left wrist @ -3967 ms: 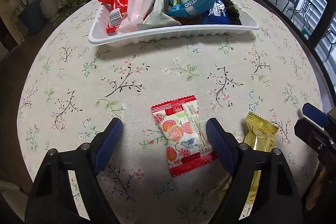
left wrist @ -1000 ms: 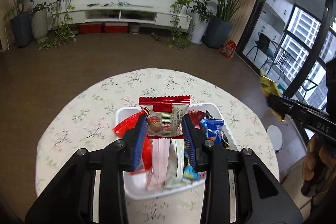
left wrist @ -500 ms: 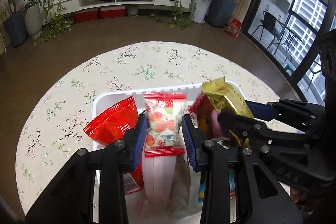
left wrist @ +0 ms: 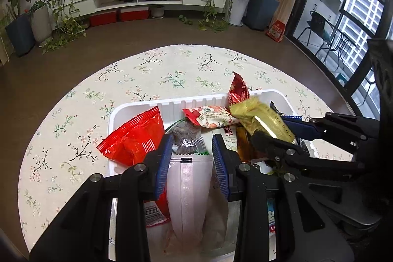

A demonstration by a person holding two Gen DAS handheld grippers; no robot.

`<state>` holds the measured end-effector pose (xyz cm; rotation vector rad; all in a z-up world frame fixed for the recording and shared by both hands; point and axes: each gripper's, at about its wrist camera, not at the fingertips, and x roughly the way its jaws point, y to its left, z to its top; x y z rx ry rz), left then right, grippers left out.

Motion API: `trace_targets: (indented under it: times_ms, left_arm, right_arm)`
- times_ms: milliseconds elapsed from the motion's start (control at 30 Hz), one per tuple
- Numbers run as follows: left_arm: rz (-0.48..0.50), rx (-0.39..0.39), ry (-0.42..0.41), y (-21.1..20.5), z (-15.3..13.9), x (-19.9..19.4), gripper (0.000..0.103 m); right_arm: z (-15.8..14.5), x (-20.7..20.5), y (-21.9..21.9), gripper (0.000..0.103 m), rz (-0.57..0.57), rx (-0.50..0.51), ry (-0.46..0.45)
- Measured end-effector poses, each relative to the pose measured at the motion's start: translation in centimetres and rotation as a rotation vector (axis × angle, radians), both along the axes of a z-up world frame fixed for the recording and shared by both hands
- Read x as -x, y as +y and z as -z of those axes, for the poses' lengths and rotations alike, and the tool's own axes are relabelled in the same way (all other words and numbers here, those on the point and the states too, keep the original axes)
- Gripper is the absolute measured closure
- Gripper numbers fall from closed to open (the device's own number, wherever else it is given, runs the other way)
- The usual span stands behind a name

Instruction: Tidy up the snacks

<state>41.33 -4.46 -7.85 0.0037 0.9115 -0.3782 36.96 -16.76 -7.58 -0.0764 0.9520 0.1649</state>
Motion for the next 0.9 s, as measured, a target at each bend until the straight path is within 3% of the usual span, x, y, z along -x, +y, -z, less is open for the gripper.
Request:
trace_targets:
  times_ms: [133, 267, 400, 467, 500, 533, 600, 667, 800, 900]
  left_arm:
    - [-0.007, 0.003, -0.011, 0.6, -0.8, 0.7, 0.07]
    - [-0.017, -0.006, -0.03, 0.7, -1.5, 1.3, 0.064]
    - [-0.061, 0.003, -0.06, 1.7, -2.8, 2.4, 0.029]
    - [-0.078, 0.009, -0.08, 2.3, -3.7, 3.4, 0.015]
    - [-0.087, 0.01, -0.1, 2.7, -4.3, 4.3, 0.003]
    - [-0.092, 0.015, -0.116, 3.1, -4.8, 5.1, 0.0]
    - [-0.117, 0.014, -0.122, 4.1, -5.5, 7.2, 0.0]
    - [-0.133, 0.029, -0.119, 4.9, -5.9, 9.3, 0.0]
    - [-0.113, 0.116, -0.143, 5.7, -6.8, 15.8, 0.0]
    - [-0.098, 0.07, -0.195, 4.8, -7.8, 21.2, 0.0]
  right_arm:
    - [-0.1, 0.3, 0.0, 0.067, 0.006, 0.012, -0.003]
    - [-0.5, 0.6, -0.3, 0.057, 0.017, 0.027, -0.007]
    - [-1.4, 1.3, -1.3, 0.044, 0.047, 0.013, -0.02]
    - [-2.5, 2.3, -1.8, 0.043, 0.066, 0.008, -0.061]
    - [-3.6, 3.3, -2.2, 0.037, 0.077, 0.013, -0.102]
    - [-4.3, 4.1, -2.4, 0.033, 0.086, 0.016, -0.133]
    - [-6.1, 6.9, -3.4, 0.012, 0.116, 0.0, -0.229]
    - [-7.2, 9.5, -4.2, 0.003, 0.137, -0.03, -0.289]
    - [-7.4, 15.8, -4.6, 0.0, 0.158, -0.069, -0.333]
    - [-6.8, 20.3, -4.3, 0.0, 0.178, -0.062, -0.355]
